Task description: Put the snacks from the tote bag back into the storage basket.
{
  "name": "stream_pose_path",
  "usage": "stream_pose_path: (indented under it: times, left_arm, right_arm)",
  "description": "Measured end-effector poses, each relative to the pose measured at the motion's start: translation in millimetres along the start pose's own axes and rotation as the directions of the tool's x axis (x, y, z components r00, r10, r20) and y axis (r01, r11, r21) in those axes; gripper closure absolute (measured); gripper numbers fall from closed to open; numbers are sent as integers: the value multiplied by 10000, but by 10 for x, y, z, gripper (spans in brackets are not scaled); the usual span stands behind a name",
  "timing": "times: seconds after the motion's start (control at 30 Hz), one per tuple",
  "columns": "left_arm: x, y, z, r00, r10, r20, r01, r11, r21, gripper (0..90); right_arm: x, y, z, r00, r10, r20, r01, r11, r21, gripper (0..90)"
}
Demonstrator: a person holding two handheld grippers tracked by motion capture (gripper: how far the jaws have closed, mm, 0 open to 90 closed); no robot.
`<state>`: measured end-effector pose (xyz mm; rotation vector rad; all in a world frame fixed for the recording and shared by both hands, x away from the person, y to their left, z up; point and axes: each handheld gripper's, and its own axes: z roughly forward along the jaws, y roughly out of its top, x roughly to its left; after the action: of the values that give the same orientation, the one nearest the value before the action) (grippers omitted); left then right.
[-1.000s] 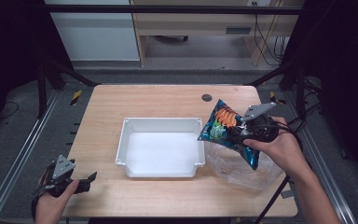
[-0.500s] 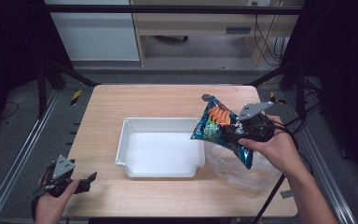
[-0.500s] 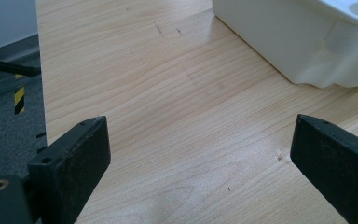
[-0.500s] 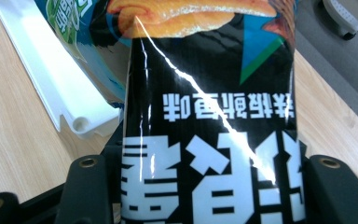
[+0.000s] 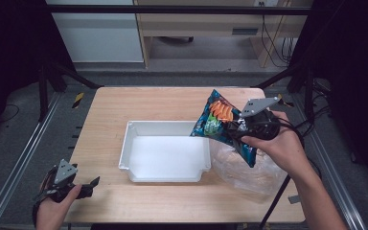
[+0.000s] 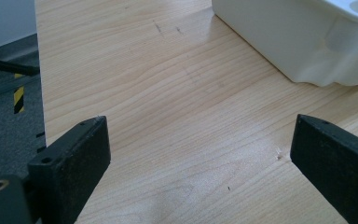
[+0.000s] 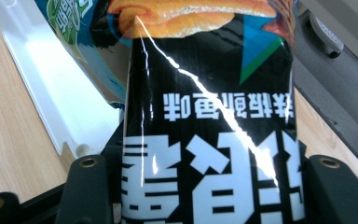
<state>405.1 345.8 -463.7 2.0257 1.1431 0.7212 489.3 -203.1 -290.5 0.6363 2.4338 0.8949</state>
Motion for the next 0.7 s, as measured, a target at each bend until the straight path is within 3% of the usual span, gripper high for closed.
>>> stream_pose_path:
  times: [0.7]
  left_arm:
    - [-13, 10, 5, 9999, 88, 76, -88, 10000, -19, 43]
  right_arm:
    - [104, 250, 193, 9978, -658, -85, 659, 9978, 64, 417]
